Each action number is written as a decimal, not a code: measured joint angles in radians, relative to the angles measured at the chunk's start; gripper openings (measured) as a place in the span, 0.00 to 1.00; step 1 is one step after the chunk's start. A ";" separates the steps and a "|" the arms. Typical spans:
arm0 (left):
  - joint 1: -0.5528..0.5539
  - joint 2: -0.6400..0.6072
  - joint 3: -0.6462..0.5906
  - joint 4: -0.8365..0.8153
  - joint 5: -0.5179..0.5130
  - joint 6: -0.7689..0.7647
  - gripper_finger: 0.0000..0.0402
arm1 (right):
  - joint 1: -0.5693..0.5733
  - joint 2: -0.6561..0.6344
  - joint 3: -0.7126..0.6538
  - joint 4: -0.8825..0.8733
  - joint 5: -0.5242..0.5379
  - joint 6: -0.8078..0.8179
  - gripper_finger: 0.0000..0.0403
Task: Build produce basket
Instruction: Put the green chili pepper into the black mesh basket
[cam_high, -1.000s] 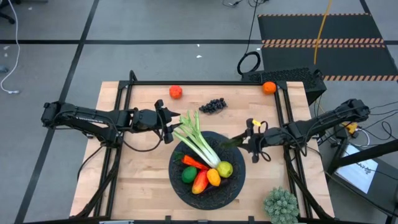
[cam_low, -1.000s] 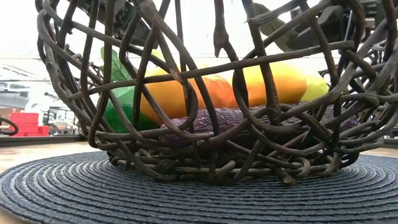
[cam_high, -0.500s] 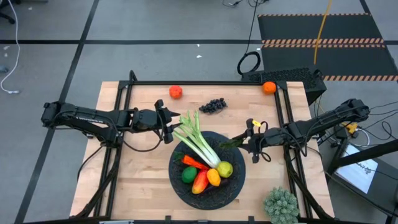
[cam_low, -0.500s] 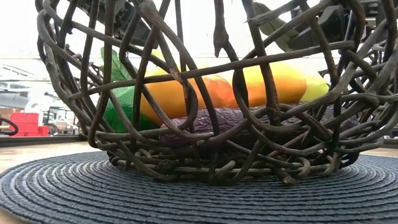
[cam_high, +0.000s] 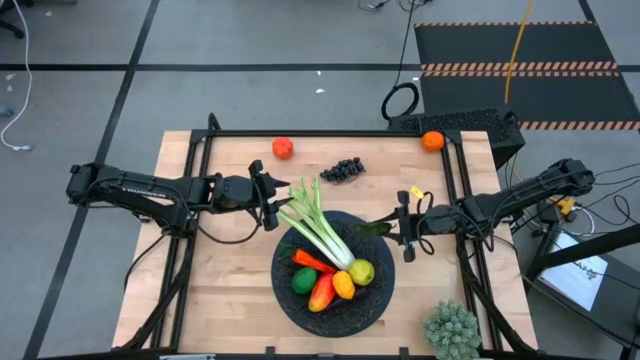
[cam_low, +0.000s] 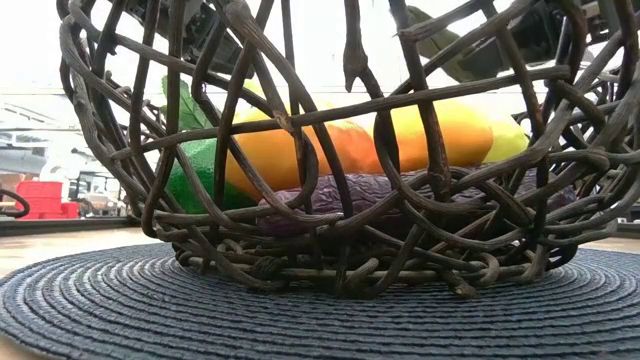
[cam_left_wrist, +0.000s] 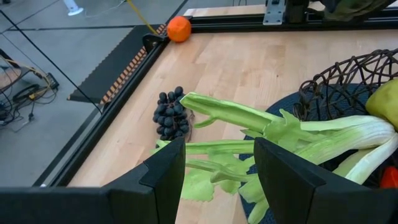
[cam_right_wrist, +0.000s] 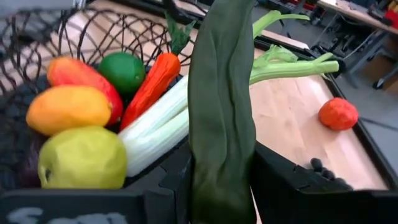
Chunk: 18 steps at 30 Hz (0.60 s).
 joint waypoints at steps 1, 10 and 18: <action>0.000 0.000 0.000 0.000 0.000 0.000 0.48 | -0.002 0.000 0.000 0.001 0.000 0.020 0.31; 0.000 0.000 0.000 -0.003 0.000 0.000 0.48 | -0.044 0.000 0.000 0.001 0.002 0.225 0.31; 0.000 0.000 0.000 -0.002 -0.001 -0.001 0.48 | -0.068 0.000 0.000 0.001 0.001 0.385 0.31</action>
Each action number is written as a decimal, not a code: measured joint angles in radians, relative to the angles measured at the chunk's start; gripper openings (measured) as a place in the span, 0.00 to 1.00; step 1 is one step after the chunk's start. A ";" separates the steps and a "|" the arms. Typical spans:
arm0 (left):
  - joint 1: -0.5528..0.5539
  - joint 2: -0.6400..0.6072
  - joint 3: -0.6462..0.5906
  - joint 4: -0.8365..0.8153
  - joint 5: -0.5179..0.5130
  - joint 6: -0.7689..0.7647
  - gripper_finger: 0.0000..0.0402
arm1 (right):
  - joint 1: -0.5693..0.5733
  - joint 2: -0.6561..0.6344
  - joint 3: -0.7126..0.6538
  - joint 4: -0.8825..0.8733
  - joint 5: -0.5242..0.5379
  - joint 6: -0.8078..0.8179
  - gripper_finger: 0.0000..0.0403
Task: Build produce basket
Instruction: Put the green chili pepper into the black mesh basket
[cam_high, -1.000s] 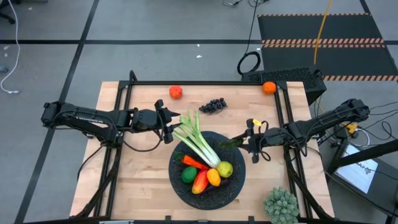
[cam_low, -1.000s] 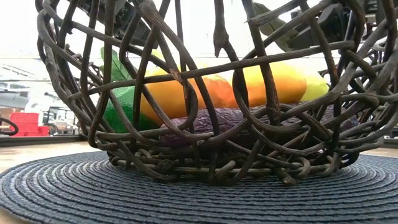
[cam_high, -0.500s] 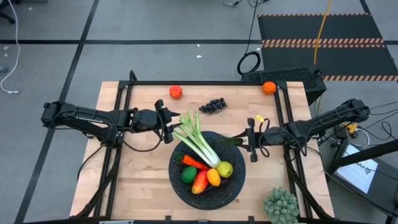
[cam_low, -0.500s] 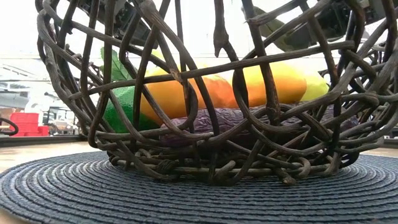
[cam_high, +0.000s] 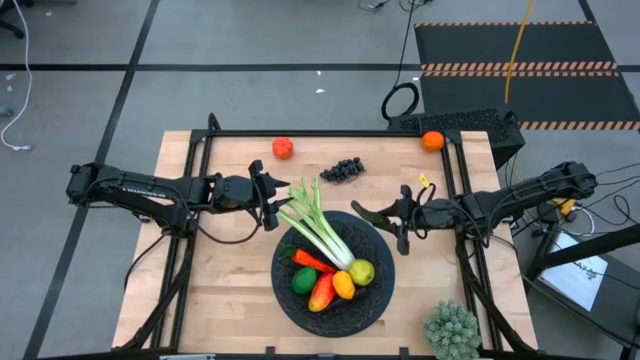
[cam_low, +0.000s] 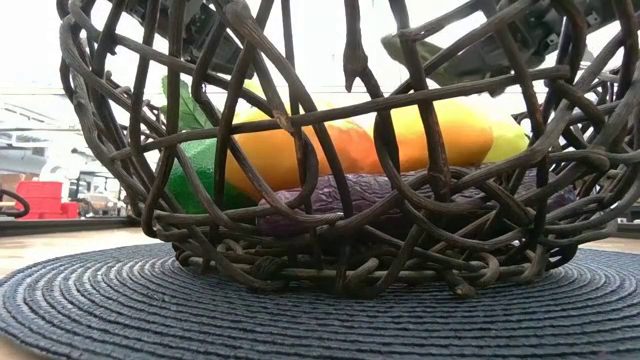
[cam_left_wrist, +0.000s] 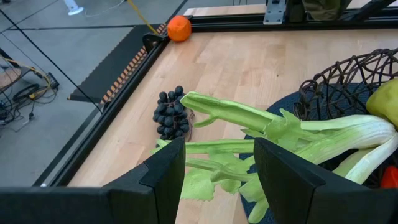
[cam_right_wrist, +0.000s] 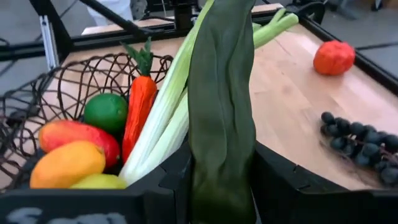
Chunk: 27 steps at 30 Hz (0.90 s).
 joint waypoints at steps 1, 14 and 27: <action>0.000 0.000 0.000 0.000 0.000 0.000 0.48 | 0.000 0.000 0.000 0.000 0.000 0.014 0.31; 0.000 0.000 0.000 0.002 0.000 -0.001 0.48 | 0.000 0.000 0.000 0.005 -0.001 -0.068 0.31; 0.000 0.000 0.000 0.002 0.000 -0.001 0.48 | 0.000 0.000 0.000 0.005 0.001 -0.259 0.31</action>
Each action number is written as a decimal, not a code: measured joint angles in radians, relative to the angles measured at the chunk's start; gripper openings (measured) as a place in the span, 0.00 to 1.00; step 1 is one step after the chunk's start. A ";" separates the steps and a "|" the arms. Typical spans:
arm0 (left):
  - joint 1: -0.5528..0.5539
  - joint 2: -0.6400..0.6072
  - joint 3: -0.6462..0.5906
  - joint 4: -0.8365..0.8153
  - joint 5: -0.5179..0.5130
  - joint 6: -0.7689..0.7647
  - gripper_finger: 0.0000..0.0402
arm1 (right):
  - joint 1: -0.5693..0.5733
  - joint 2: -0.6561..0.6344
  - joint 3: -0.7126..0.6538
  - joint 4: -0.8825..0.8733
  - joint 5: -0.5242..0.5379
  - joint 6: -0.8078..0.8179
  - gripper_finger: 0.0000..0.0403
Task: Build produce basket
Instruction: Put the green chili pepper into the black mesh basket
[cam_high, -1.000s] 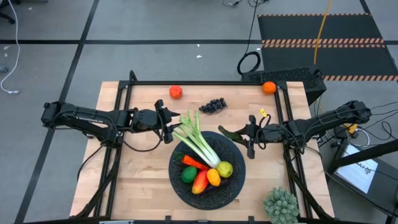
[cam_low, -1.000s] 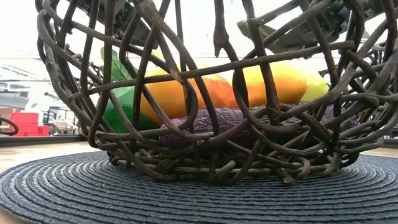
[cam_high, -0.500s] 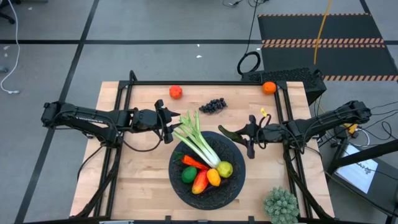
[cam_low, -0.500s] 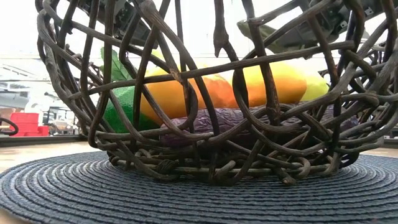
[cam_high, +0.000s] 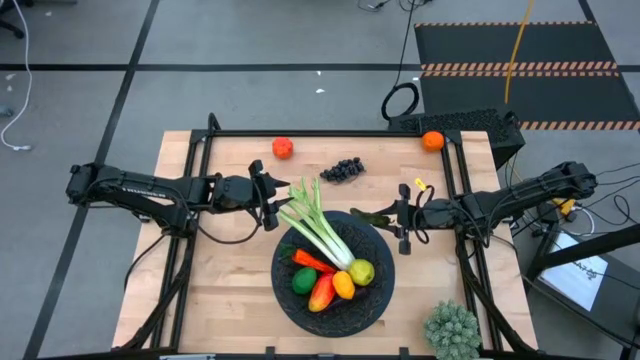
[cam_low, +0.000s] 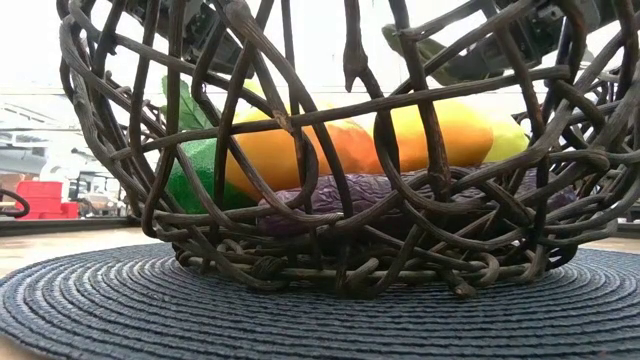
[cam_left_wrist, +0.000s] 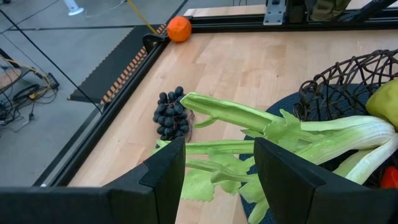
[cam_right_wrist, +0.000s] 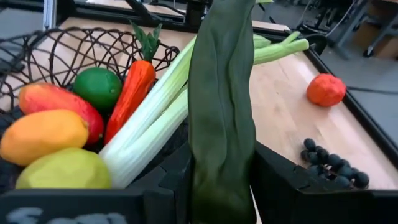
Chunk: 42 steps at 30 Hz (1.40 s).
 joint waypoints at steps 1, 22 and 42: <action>0.000 0.000 0.000 0.000 0.000 0.000 0.48 | 0.000 0.000 0.000 0.000 0.000 -0.012 0.31; 0.000 0.000 0.000 0.001 0.000 0.002 0.48 | 0.045 0.097 0.000 0.280 -0.074 0.051 0.31; 0.000 0.000 0.000 -0.016 0.000 -0.003 0.48 | 0.019 0.446 0.061 0.453 -0.366 0.167 0.31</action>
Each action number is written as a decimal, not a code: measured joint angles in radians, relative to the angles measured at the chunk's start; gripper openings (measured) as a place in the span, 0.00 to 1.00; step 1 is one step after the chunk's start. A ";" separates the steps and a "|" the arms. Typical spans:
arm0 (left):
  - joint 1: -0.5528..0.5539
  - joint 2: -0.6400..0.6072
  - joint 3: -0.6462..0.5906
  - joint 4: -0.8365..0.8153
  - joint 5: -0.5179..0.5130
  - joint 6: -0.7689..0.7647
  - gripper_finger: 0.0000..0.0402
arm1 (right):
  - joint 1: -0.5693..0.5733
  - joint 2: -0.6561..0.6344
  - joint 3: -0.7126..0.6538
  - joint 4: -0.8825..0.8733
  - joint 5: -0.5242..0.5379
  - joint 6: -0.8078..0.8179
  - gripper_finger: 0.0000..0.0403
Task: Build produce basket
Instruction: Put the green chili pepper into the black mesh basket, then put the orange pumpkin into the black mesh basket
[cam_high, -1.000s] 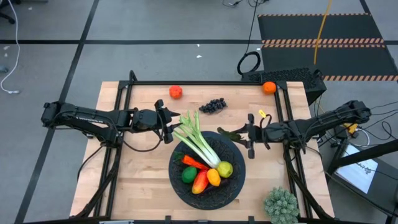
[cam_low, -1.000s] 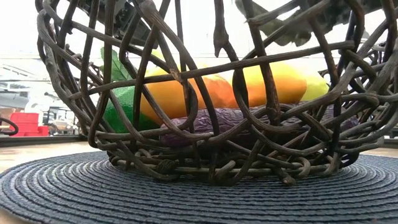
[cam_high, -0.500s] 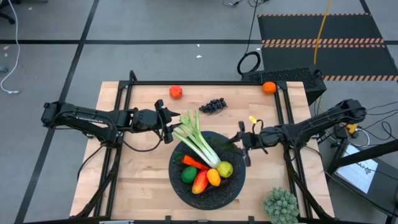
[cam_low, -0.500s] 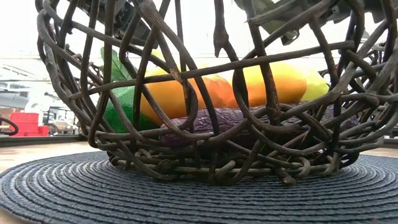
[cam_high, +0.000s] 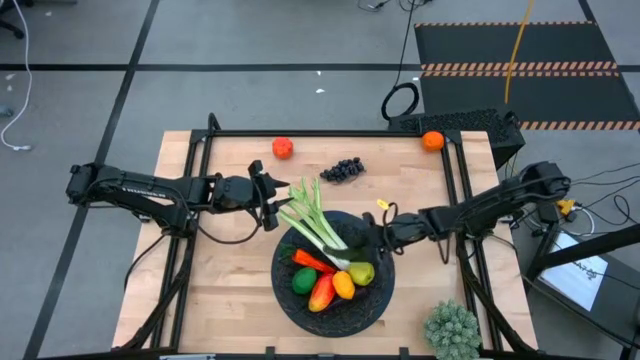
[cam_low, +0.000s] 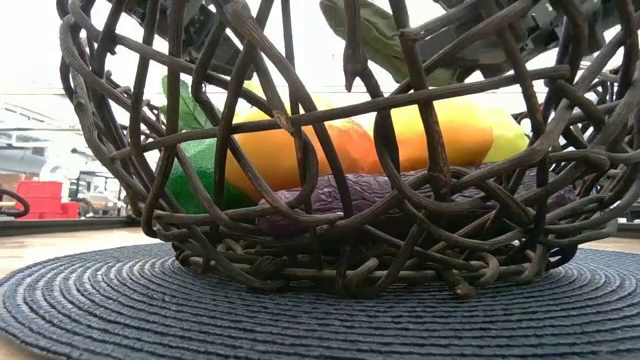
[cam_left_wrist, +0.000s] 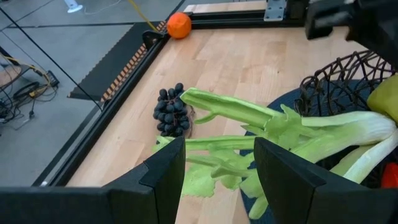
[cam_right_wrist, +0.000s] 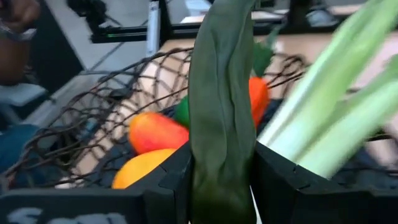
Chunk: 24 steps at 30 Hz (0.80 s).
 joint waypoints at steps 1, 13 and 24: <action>0.000 0.000 0.000 -0.005 0.000 -0.003 0.48 | 0.000 0.019 0.000 0.018 -0.011 0.014 0.31; 0.000 0.000 0.000 -0.023 -0.007 -0.023 0.48 | 0.044 0.148 0.001 0.168 0.028 0.058 0.45; 0.001 0.000 0.000 -0.048 -0.098 -0.013 0.48 | 0.047 0.005 0.001 0.136 0.079 0.018 0.58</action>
